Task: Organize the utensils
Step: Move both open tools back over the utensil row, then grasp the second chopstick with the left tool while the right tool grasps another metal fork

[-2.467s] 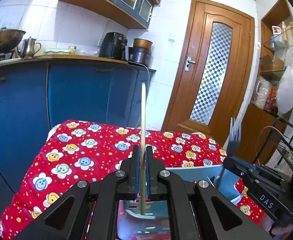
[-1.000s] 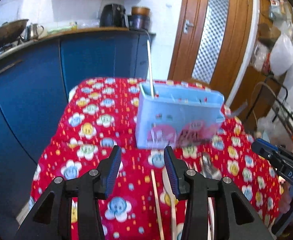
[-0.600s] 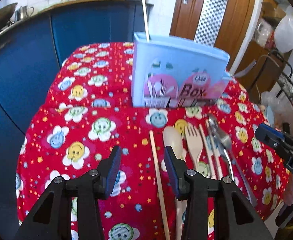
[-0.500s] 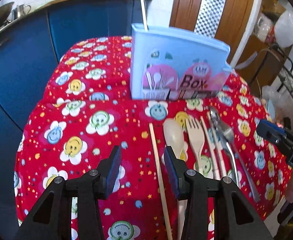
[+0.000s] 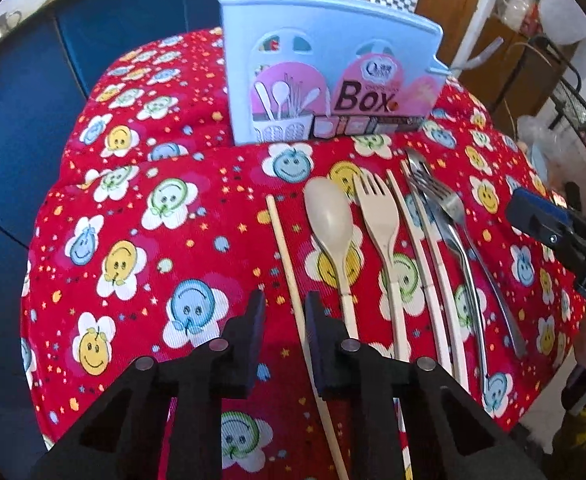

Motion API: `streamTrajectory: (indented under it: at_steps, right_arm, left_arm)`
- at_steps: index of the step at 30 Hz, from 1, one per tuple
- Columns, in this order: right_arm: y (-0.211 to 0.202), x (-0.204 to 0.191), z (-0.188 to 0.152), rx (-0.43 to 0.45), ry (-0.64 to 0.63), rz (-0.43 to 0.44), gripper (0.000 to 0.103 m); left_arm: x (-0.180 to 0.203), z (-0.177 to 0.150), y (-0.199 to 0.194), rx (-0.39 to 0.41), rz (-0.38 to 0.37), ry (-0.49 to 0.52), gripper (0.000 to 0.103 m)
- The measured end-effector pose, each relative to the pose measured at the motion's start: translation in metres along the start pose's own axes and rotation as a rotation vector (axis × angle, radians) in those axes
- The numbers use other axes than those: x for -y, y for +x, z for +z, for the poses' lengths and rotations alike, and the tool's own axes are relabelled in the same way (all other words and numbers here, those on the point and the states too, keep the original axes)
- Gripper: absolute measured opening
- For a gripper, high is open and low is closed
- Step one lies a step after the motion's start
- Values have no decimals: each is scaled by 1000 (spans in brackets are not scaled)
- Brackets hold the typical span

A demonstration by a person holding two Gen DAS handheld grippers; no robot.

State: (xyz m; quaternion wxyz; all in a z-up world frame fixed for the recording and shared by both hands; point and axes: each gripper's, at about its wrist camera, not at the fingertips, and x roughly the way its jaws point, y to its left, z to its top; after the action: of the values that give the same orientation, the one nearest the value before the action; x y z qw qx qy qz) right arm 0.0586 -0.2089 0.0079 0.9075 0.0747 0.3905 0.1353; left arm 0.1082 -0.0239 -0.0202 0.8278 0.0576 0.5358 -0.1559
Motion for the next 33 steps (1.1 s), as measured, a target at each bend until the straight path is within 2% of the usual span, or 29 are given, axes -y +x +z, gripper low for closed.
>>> streamTrajectory:
  at_steps: [9,12,13,14,15,20,26,33]
  right_arm:
    - [3,-7,3,-58,-42,-11,39]
    - [5,-7,4,-87,-47,-11,39]
    - [6,-7,4,-99,-48,-11,39]
    - [6,-8,4,-107,-50,-9,39]
    - [7,-8,5,-117,-52,-6,39]
    - [9,-13,5,-158,-67,18,39]
    - [15,-20,4,-239,-86,38,39]
    - [27,-34,11,-355,-154,17,39]
  left_arm:
    - [7,12,5,-166,-23,39,20]
    - [8,14,7,-188,-25,44,20]
    - [7,15,7,-191,-29,41,18]
    - [6,15,8,-190,-35,40,8]
    - [5,15,8,-192,-47,30,7]
    - [-7,14,6,-177,-95,-31,5]
    - [-26,5,-7,-107,-166,-98,4]
    - [-37,-3,-22,-17,-180,-104,4]
